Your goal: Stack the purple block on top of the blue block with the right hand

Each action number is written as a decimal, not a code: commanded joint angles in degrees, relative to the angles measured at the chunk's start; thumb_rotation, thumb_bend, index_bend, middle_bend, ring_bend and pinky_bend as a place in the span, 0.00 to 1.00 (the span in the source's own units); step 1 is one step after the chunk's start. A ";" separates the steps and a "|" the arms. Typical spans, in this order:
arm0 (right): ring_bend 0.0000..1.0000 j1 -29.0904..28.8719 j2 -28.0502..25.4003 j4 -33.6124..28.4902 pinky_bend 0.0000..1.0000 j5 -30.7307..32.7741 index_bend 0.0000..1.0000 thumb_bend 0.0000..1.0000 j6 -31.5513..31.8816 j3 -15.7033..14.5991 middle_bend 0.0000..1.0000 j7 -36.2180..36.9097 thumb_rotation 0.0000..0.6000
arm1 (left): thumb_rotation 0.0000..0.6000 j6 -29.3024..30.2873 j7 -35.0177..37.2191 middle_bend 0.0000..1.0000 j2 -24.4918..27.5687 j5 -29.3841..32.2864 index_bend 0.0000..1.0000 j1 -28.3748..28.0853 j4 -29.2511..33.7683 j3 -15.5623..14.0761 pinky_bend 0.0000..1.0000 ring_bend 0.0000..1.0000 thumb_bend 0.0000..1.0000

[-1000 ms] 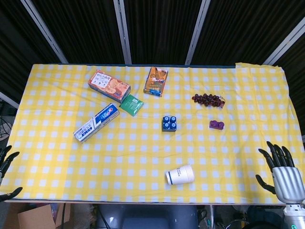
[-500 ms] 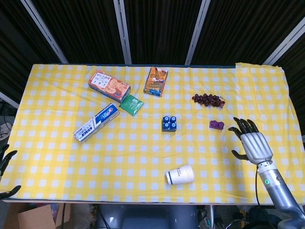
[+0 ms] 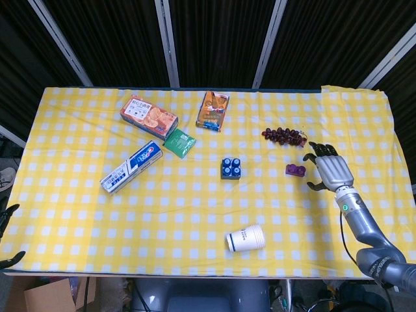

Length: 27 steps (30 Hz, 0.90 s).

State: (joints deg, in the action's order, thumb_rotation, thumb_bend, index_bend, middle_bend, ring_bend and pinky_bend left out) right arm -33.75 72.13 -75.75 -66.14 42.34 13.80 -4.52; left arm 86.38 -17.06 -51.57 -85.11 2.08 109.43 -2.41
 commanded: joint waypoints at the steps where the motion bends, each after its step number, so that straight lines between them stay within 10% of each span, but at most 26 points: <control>1: 0.03 -1.77 2.78 4.29 0.00 -0.78 0.34 0.31 -1.75 -0.29 0.00 2.96 1.00 | 1.00 -0.57 -1.47 0.00 -0.64 1.06 0.12 -0.31 0.06 0.28 0.04 0.00 0.00; 27: 0.03 -6.95 14.87 27.19 0.00 -8.71 0.36 0.31 -7.81 -4.46 0.00 19.61 1.00 | 1.00 -0.68 -8.45 0.00 -3.56 4.94 0.12 -1.08 0.04 1.32 0.04 0.00 0.00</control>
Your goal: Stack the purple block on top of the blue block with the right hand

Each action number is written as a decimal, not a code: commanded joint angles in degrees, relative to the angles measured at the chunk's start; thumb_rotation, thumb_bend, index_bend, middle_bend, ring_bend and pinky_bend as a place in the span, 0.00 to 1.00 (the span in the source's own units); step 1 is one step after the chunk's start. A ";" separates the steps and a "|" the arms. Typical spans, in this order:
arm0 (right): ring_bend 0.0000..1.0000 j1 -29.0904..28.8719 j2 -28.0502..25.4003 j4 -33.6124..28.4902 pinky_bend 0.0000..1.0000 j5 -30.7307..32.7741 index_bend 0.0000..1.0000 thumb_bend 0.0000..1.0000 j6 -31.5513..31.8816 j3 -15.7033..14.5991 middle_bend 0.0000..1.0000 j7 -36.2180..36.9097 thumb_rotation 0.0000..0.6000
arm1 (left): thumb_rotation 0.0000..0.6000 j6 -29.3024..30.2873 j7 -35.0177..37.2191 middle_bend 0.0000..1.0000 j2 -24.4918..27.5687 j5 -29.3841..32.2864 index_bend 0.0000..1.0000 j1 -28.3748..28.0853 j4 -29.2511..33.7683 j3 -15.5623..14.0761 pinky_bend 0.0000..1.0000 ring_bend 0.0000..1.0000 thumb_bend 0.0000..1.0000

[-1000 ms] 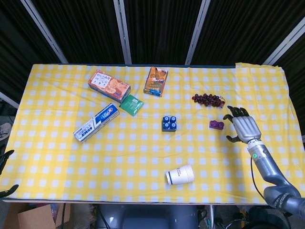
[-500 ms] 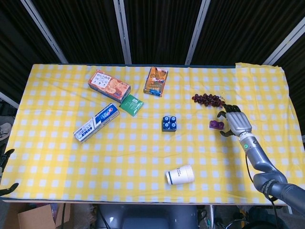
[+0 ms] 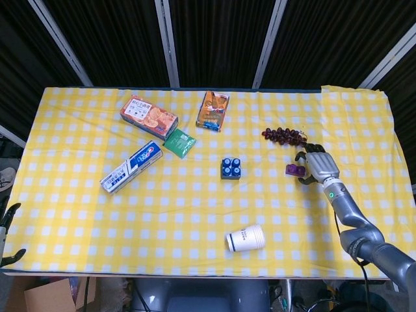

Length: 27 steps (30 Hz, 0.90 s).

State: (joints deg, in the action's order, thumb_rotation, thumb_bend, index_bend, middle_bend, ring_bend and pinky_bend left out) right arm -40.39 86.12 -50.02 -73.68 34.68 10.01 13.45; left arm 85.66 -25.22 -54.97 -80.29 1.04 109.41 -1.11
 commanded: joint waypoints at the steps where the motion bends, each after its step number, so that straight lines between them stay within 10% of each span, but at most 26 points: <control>1: 0.03 -0.36 1.13 2.04 0.00 -1.55 0.36 0.31 -0.14 -0.87 0.00 2.36 1.00 | 1.00 0.05 -0.50 0.00 -0.25 0.17 0.12 -0.05 0.08 0.02 0.04 0.00 0.00; 27: 0.04 -1.81 4.27 9.06 0.00 -6.78 0.42 0.35 1.10 -4.01 0.00 11.79 1.00 | 1.00 -0.31 -3.95 0.00 -1.81 1.75 0.12 -0.81 0.04 0.10 0.04 0.00 0.00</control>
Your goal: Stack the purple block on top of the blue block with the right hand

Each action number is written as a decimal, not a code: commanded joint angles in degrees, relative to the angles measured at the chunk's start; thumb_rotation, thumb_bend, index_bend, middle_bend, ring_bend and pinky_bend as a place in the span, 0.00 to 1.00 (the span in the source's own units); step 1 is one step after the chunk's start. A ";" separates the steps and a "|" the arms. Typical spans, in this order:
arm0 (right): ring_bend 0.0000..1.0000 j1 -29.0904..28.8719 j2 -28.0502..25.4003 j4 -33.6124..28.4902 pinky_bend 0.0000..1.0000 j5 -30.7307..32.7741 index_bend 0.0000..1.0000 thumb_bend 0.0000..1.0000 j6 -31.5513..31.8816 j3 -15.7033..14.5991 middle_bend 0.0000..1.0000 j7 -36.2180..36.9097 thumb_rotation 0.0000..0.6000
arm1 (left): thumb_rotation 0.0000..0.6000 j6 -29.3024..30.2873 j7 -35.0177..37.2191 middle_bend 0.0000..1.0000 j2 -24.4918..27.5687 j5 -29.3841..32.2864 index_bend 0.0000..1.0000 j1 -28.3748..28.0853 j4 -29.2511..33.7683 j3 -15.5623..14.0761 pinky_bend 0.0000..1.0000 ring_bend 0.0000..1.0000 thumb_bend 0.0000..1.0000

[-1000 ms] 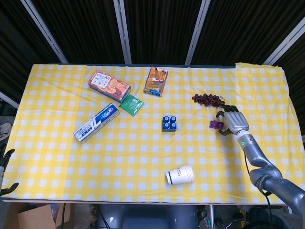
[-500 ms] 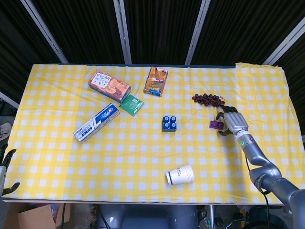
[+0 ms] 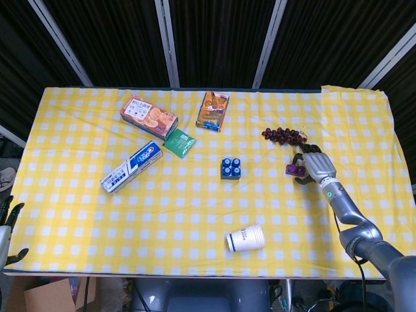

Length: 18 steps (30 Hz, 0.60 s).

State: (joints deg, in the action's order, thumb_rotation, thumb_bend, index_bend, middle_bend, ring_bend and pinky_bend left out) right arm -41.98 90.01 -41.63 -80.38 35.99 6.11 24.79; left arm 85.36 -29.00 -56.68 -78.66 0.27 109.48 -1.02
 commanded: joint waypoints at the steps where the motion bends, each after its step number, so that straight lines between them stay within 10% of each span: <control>1: 0.04 -0.30 0.49 0.94 0.00 -0.08 0.42 0.35 -0.34 -0.14 0.00 0.61 1.00 | 1.00 -0.01 -0.27 0.00 -0.13 0.19 0.12 -0.05 -0.03 0.01 0.04 0.00 0.00; 18: 0.04 -1.00 2.58 5.86 0.00 -1.84 0.45 0.36 -0.78 -1.75 0.00 5.41 1.00 | 1.00 0.43 -2.16 0.00 -0.94 0.92 0.12 -0.26 0.06 0.13 0.04 0.00 0.00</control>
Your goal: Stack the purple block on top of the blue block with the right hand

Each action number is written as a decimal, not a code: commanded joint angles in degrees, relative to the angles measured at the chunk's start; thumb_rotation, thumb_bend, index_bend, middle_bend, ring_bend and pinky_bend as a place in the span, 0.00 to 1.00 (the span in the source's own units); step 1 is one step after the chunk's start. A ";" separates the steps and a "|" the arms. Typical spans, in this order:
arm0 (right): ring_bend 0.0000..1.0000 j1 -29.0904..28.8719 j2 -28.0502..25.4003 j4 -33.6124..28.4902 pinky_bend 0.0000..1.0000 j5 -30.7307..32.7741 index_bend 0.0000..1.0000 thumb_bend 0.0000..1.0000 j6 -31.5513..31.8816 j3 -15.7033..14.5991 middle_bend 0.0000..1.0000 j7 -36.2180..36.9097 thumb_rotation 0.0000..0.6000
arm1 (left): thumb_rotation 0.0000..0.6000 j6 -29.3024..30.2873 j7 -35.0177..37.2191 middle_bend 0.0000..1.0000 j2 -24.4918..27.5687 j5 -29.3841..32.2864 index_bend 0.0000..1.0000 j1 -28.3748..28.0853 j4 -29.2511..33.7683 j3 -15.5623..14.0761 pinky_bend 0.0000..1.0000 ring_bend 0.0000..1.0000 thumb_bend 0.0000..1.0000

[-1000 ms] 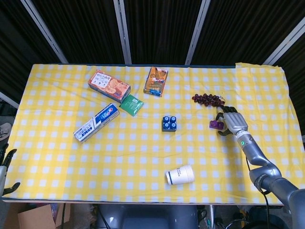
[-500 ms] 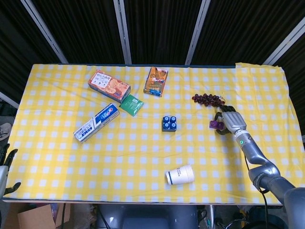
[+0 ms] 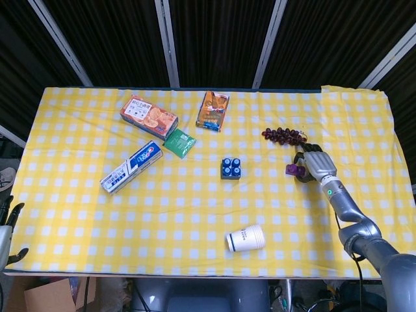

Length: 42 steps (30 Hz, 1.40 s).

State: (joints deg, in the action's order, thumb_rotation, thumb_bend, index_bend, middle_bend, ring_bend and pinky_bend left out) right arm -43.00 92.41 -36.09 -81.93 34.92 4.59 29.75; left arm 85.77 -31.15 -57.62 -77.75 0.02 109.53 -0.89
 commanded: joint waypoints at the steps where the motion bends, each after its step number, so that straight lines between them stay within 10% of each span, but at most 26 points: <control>1: 0.04 0.03 0.25 0.45 0.00 -0.42 0.45 0.36 0.39 -0.34 0.00 0.73 1.00 | 1.00 0.02 0.01 0.00 -0.02 0.03 0.12 -0.02 0.01 0.00 0.04 0.00 0.00; 30: 0.06 0.48 0.44 0.94 0.00 -1.60 0.56 0.60 4.21 -1.08 0.01 2.45 1.00 | 1.00 -0.44 0.30 0.00 -0.07 0.22 0.12 -0.61 0.02 -0.16 0.04 0.00 0.00; 42: 0.06 0.63 -14.84 -27.34 0.00 -0.02 0.56 0.60 10.53 1.89 0.01 -13.95 1.00 | 1.00 -0.67 6.47 0.00 2.35 -2.99 0.12 -0.54 0.36 -0.91 0.04 0.00 0.00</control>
State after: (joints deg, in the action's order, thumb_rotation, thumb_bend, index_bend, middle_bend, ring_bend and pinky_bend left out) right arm -42.29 83.39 -53.29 -83.26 43.71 4.99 23.39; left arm 85.12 -25.64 -55.76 -80.01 -0.55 109.81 -1.58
